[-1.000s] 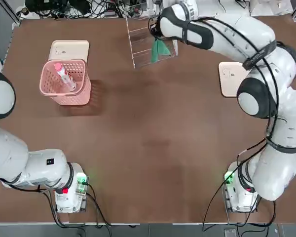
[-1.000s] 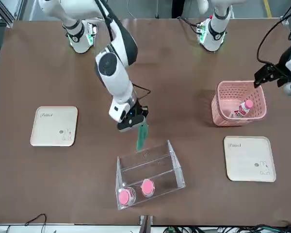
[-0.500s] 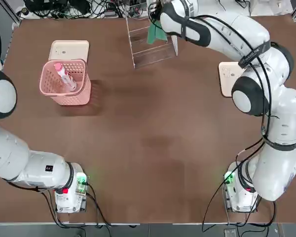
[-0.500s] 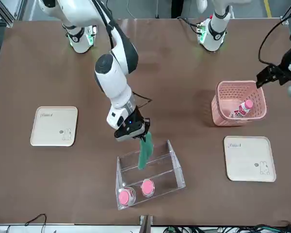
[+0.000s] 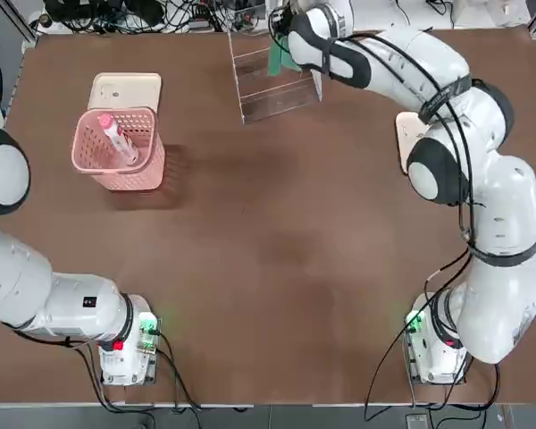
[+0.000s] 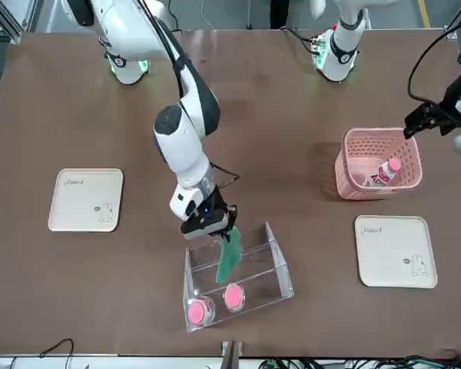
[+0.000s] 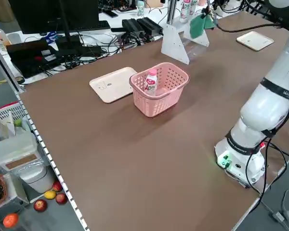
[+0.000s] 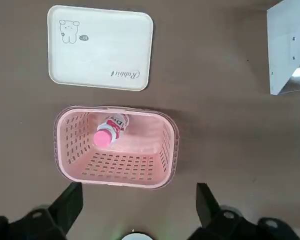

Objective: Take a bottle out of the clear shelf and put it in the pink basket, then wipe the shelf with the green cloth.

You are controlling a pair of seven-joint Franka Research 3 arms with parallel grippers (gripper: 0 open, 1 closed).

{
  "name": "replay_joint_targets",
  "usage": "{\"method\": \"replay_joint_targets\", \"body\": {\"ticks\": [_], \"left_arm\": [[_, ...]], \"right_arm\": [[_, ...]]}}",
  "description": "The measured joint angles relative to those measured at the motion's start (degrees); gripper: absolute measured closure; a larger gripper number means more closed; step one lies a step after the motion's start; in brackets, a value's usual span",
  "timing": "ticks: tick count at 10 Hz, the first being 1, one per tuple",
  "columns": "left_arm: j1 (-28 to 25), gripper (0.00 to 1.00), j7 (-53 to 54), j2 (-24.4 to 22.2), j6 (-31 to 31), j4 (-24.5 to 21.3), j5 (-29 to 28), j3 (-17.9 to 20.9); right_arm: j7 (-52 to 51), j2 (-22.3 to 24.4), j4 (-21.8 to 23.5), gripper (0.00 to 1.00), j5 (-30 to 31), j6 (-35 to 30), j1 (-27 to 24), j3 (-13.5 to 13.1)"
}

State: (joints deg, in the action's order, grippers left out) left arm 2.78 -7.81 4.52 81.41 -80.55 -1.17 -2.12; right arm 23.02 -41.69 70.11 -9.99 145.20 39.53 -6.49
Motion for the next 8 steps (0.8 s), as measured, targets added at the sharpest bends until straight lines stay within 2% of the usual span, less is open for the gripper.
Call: {"method": "replay_joint_targets", "body": {"ticks": [3, 8], "left_arm": [[0.0, 0.00, 0.0, -0.1, 0.2, 0.7, 0.0, -0.2], [0.1, 0.00, 0.0, -0.3, 0.2, 0.9, 0.0, -0.7]], "right_arm": [[-0.2, -2.3, -1.8, 0.95, 0.1, 1.5, -0.4, -0.5], [-1.0, -2.4, -6.5, 0.95, 0.1, 1.0, -1.4, -4.0]]}}
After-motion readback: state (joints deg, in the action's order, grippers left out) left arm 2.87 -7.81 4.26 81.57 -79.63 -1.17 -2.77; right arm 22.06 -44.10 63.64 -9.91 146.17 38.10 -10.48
